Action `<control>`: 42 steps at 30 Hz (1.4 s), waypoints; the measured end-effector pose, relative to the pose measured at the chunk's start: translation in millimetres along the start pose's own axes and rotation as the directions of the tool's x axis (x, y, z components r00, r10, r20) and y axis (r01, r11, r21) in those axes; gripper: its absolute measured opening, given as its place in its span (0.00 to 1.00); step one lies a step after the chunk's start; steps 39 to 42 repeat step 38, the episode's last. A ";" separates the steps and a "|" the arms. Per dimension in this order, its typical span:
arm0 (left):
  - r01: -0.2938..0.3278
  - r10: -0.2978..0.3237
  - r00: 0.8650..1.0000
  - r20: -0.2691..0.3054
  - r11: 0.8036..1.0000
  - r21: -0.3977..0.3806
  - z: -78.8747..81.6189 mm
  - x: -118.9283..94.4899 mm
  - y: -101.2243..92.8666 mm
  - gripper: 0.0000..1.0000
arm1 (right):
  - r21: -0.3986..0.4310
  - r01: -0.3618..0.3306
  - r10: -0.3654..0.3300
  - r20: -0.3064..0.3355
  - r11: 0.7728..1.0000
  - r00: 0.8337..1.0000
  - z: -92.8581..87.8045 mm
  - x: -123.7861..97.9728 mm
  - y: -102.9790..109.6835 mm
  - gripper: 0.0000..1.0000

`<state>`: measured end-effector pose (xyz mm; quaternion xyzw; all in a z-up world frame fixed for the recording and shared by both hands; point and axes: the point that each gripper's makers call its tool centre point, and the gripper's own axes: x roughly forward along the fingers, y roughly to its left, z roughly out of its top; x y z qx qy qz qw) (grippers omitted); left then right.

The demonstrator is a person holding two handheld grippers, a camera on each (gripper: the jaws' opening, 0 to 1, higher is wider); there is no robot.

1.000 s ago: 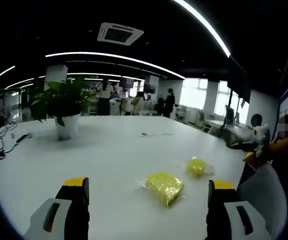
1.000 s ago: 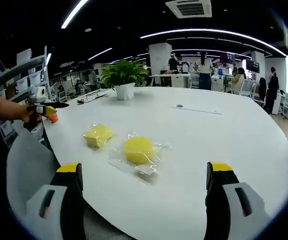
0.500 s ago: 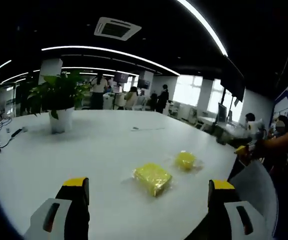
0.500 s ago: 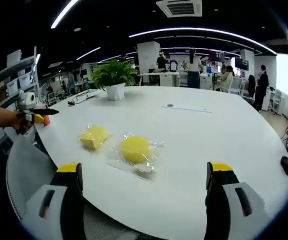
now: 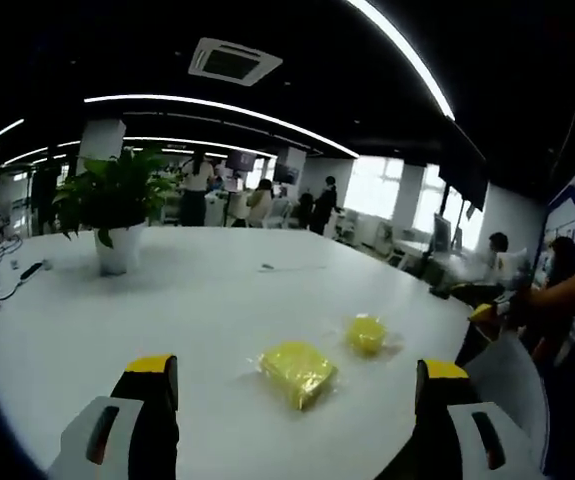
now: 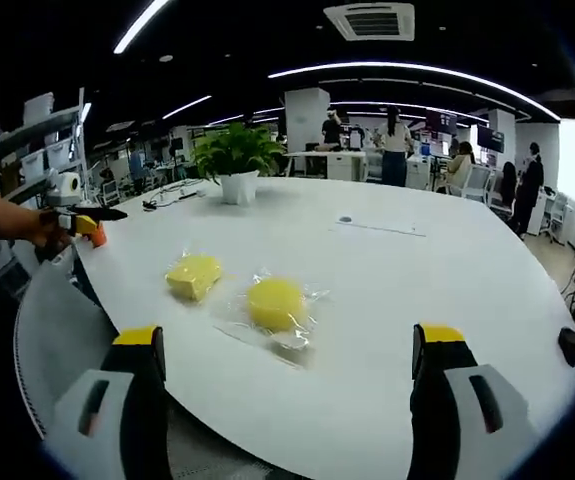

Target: Compare the silicone blocks by pressing each to a similar depth, holding the contact briefly, and releasing to observe deformation and rebound differences across the visible hardness samples.

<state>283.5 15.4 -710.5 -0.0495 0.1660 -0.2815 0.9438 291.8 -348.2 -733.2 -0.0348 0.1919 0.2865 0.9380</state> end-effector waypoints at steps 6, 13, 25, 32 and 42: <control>-0.017 0.017 1.000 0.005 1.000 -0.021 4.6 -1.6 12.3 1.00 | 0.051 0.011 -0.011 0.004 0.999 1.000 0.5 -1.5 -5.9 0.96; -0.018 0.018 1.000 0.004 0.999 -0.043 6.6 -3.5 15.4 1.00 | 0.049 0.019 -0.019 0.013 0.999 1.000 1.7 -3.7 -6.7 0.96; -0.008 0.008 0.999 0.039 1.000 -0.004 14.4 -9.4 12.8 1.00 | 0.041 0.024 -0.024 0.008 0.999 1.000 1.3 2.7 -3.1 0.96; -0.010 0.011 0.999 0.047 1.000 -0.009 11.4 -13.8 9.8 1.00 | 0.038 0.025 -0.025 0.000 0.999 1.000 0.1 -0.2 -4.6 0.96; -0.016 0.016 1.000 0.012 1.000 -0.008 1.1 -14.8 9.3 1.00 | 0.049 0.027 -0.027 -0.018 0.998 0.999 -5.4 -3.8 -7.7 0.96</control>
